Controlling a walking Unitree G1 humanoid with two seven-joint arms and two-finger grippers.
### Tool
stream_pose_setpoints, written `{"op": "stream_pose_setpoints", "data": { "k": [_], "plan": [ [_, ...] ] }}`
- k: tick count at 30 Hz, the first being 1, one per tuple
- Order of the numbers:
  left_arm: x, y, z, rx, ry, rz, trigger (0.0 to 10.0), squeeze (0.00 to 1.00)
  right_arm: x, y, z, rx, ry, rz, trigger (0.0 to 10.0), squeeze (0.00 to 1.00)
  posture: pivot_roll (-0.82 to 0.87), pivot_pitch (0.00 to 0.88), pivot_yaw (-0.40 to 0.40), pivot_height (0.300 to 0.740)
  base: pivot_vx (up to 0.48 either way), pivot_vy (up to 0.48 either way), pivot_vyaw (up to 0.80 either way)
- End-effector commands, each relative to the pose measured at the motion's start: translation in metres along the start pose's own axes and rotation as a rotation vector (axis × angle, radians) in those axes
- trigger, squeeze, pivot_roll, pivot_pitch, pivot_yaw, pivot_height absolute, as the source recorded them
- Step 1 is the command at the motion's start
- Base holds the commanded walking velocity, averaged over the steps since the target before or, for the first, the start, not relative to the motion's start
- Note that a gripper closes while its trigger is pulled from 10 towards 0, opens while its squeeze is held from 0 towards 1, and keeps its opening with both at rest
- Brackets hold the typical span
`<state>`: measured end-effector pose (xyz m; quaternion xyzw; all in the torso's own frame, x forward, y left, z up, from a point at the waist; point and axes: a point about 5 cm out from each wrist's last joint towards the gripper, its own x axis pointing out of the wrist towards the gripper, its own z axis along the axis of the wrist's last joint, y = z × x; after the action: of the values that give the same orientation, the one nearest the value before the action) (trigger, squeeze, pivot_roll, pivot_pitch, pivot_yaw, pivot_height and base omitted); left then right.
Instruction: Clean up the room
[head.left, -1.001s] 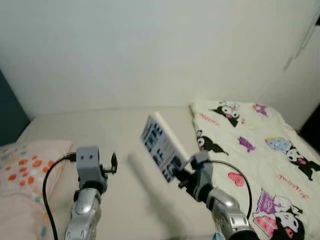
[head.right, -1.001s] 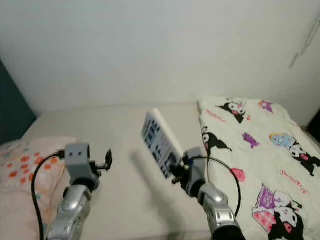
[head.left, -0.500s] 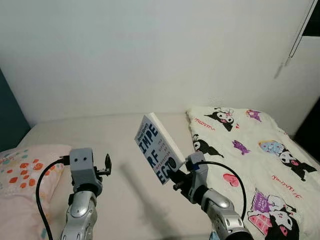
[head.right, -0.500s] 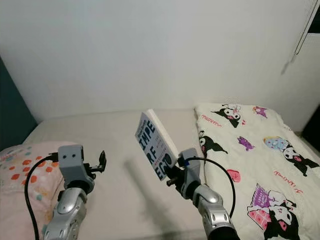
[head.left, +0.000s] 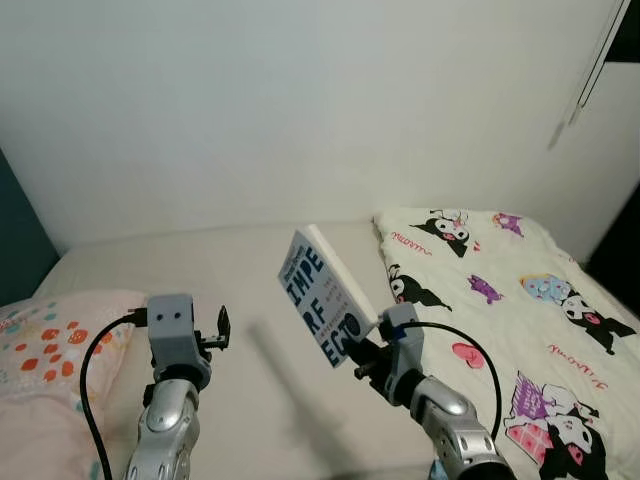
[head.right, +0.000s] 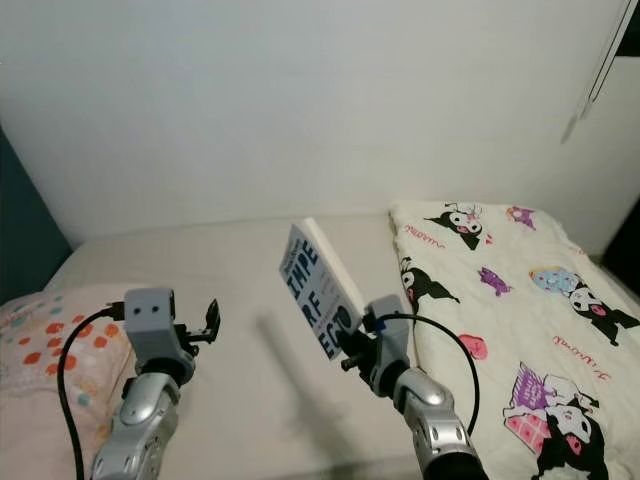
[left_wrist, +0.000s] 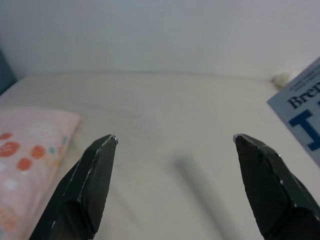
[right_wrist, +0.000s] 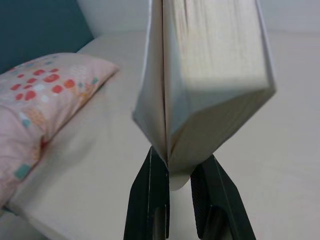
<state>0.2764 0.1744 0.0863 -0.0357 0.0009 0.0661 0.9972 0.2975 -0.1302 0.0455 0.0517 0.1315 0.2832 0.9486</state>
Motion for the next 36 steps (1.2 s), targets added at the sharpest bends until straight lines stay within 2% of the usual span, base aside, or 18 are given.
{"op": "stream_pose_setpoints", "data": {
  "k": [1,9,13,17,22,25,33,36],
  "plan": [
    [0.001,-0.002,-0.001,0.002,0.006,-0.005,10.0,0.00,0.003,0.002,0.007,-0.010,-0.044,0.012,10.0,0.00,0.02,0.000,-0.045,0.739,0.000,0.382,0.00],
    [0.000,0.000,-0.001,0.000,0.007,-0.001,10.0,0.00,0.003,0.002,0.006,-0.009,-0.042,0.013,10.0,0.00,0.02,0.000,-0.046,0.739,0.000,0.382,0.00],
    [0.000,0.001,0.001,0.019,0.000,0.004,10.0,0.00,0.002,0.002,0.006,-0.009,-0.042,0.013,10.0,0.00,0.02,0.000,-0.046,0.739,0.000,0.000,0.00],
    [-0.001,0.001,0.001,0.041,0.007,0.004,10.0,0.00,0.002,0.002,0.006,-0.011,-0.041,0.014,10.0,0.00,0.02,0.000,-0.048,0.739,0.000,-0.433,0.00],
    [-0.001,0.000,0.001,0.030,0.002,0.001,10.0,0.00,0.002,0.001,0.006,-0.011,-0.041,0.014,10.0,0.00,0.02,0.000,-0.048,0.739,0.000,-0.480,0.00],
    [-0.002,-0.003,0.000,0.007,0.013,0.004,10.0,0.00,0.002,0.001,0.006,-0.010,-0.041,0.011,10.0,0.00,0.02,0.000,-0.047,0.739,0.000,0.000,0.00],
    [-0.002,-0.008,-0.006,0.007,0.048,-0.008,10.0,0.00,0.001,-0.001,0.006,0.008,-0.042,-0.001,10.0,0.00,0.02,0.000,-0.046,0.739,0.000,0.000,0.00],
    [-0.002,-0.009,-0.011,0.052,0.079,-0.021,10.0,0.00,0.002,-0.003,0.006,0.032,-0.036,-0.010,10.0,0.00,0.02,0.000,-0.046,0.739,0.000,0.000,0.00]
  ]
}}
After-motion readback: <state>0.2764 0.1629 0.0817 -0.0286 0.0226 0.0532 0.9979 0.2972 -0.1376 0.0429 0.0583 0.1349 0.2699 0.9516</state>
